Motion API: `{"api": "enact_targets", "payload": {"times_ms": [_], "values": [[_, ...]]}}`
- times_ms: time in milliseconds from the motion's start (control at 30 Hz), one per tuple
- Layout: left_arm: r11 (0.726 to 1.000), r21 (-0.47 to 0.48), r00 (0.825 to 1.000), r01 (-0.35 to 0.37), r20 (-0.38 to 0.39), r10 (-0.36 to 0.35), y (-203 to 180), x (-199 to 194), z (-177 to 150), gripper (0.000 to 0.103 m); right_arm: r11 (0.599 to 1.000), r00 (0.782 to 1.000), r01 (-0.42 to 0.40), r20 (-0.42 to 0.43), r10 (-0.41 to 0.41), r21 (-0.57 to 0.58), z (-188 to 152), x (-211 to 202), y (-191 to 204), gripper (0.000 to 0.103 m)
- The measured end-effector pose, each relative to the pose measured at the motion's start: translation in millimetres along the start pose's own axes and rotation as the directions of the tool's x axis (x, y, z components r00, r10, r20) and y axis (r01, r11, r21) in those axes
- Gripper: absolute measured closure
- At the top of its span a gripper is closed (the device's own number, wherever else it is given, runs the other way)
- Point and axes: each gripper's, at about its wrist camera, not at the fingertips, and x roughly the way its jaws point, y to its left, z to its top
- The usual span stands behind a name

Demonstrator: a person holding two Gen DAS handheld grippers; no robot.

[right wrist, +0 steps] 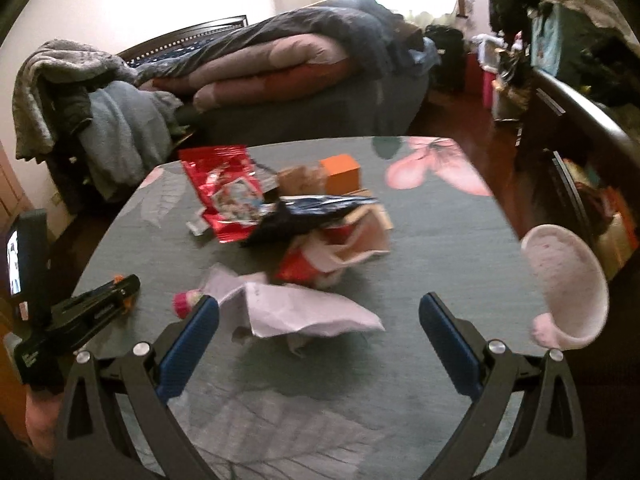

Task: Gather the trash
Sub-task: 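Grasp the orange toy with the left gripper while the right gripper grasps crumpled white paper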

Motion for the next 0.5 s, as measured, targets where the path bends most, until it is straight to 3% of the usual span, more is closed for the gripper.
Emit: {"api": "enact_targets", "payload": {"times_ms": [367, 433, 467, 500], "values": [[0.999, -0.037, 0.999, 0.002, 0.037, -0.001, 22, -26, -1, 0.079, 0.999, 1.000, -0.019, -0.019, 0.019, -0.025, 6, 40, 25, 0.004], [0.999, -0.040, 0.999, 0.004, 0.043, -0.003, 23, -29, 0, 0.079, 0.999, 0.999, -0.029, -0.016, 0.029, -0.034, 6, 43, 25, 0.015], [0.999, -0.042, 0.999, 0.007, 0.048, -0.005, 22, -31, 1, 0.079, 0.999, 0.999, -0.041, -0.019, 0.041, -0.030, 6, 44, 22, 0.034], [0.999, -0.043, 0.999, 0.009, 0.052, -0.007, 23, -32, 1, 0.079, 0.998, 0.998, -0.055, -0.026, 0.055, -0.024, 6, 43, 20, 0.047]]}}
